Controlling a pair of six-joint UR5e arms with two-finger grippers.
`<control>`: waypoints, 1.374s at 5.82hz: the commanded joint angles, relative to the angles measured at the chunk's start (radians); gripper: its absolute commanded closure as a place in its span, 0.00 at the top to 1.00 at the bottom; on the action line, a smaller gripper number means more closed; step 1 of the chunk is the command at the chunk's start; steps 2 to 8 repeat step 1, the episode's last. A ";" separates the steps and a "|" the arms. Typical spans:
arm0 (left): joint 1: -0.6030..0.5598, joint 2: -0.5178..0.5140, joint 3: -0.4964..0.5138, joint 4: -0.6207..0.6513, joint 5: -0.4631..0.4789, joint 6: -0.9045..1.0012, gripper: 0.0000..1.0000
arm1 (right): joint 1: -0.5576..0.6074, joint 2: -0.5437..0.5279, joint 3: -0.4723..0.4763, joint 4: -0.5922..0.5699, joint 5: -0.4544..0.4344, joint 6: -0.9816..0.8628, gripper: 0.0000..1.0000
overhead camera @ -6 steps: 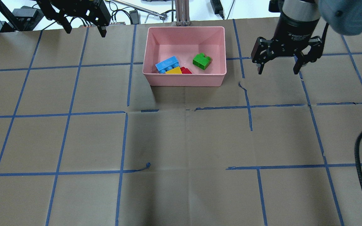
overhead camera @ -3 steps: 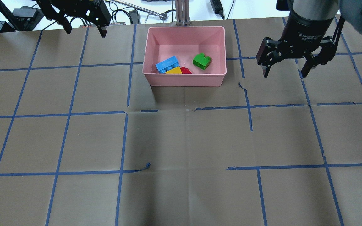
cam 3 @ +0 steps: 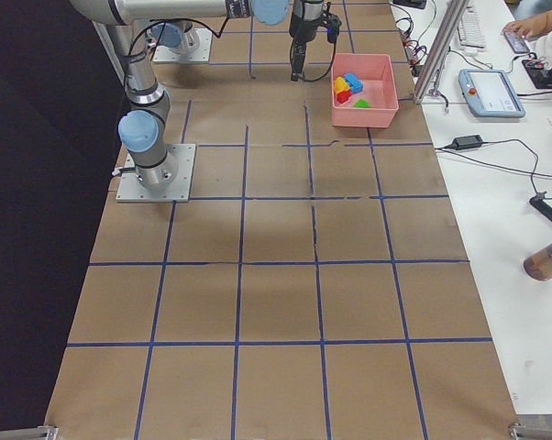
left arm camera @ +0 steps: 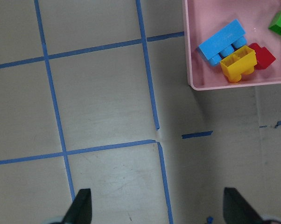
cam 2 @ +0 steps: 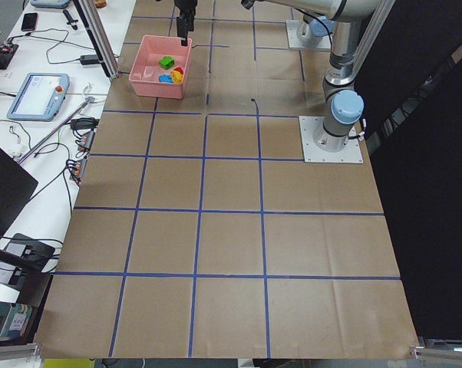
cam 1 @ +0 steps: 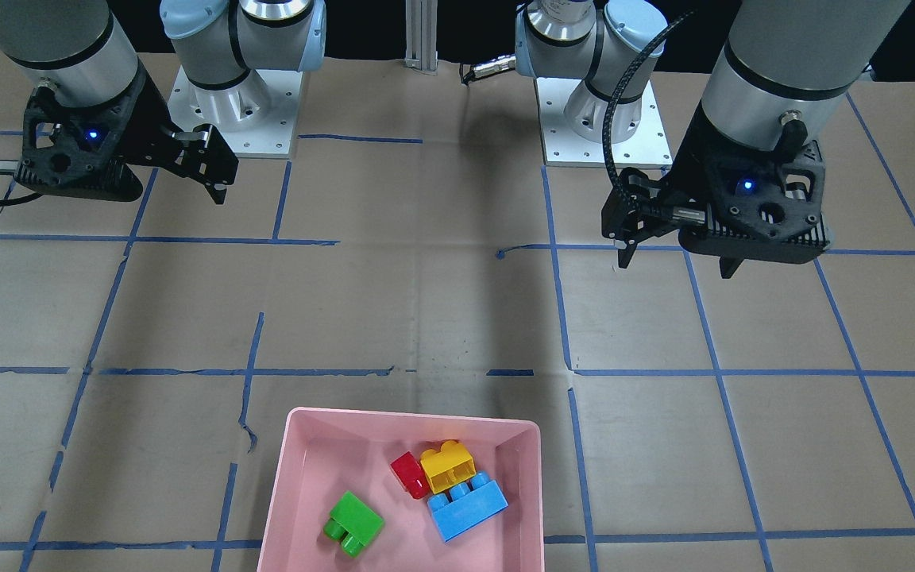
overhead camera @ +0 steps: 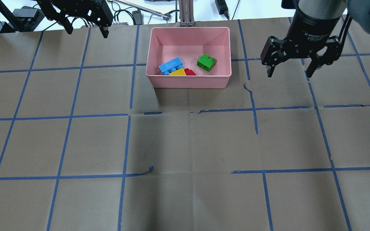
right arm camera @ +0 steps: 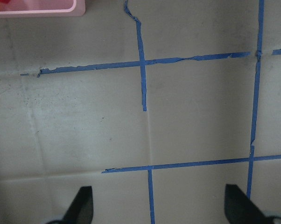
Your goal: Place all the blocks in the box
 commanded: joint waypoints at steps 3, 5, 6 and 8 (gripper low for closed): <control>0.000 0.000 0.000 0.000 0.000 0.000 1.00 | 0.000 0.002 0.000 -0.001 -0.001 0.000 1.00; 0.000 0.000 0.000 0.000 0.000 0.000 1.00 | 0.000 0.002 0.000 -0.001 -0.001 0.000 1.00; 0.000 0.000 0.000 0.000 0.000 0.000 1.00 | 0.000 0.002 0.000 -0.001 -0.001 0.000 1.00; 0.000 0.000 0.000 0.000 0.000 0.000 1.00 | 0.000 0.002 0.000 -0.001 -0.001 0.000 1.00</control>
